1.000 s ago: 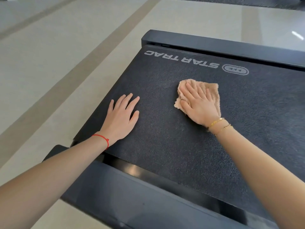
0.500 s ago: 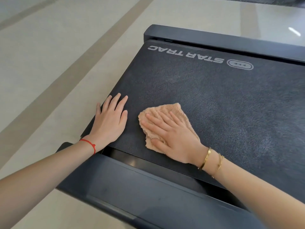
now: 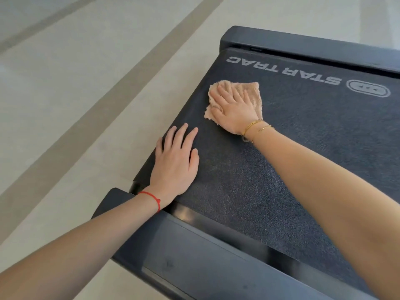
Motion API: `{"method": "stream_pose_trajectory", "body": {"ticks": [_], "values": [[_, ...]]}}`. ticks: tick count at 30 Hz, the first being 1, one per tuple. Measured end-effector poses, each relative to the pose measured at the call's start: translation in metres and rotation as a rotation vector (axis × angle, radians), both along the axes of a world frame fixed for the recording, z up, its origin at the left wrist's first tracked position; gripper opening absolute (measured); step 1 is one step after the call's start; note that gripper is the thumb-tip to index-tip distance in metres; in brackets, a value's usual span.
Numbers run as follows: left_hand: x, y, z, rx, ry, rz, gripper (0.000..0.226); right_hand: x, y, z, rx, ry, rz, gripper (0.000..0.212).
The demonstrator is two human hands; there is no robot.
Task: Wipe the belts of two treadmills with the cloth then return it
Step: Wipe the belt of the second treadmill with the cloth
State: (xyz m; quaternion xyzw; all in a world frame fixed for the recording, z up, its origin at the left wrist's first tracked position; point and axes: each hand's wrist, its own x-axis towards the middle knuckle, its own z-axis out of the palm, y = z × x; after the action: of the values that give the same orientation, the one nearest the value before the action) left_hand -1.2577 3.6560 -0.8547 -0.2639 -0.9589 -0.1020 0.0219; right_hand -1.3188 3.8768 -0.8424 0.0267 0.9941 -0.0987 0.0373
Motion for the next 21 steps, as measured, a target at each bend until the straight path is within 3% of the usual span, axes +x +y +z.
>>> {"method": "stream_pose_trajectory", "body": {"ticks": [8,10,16,21], "values": [[0.001,-0.006,0.007,0.076,-0.05,-0.008,0.055,0.092,-0.01,0.0,-0.013,0.075,0.409,0.057],[0.003,-0.013,0.009,0.063,-0.051,-0.015,0.055,0.095,-0.004,0.0,-0.033,0.05,0.408,0.057],[0.02,-0.043,0.012,-0.018,-0.076,-0.059,0.059,0.034,-0.023,0.003,0.0,0.05,0.11,0.056],[0.032,-0.057,0.013,-0.001,-0.095,-0.045,0.058,0.05,-0.048,0.003,0.036,0.046,0.262,0.057]]}}
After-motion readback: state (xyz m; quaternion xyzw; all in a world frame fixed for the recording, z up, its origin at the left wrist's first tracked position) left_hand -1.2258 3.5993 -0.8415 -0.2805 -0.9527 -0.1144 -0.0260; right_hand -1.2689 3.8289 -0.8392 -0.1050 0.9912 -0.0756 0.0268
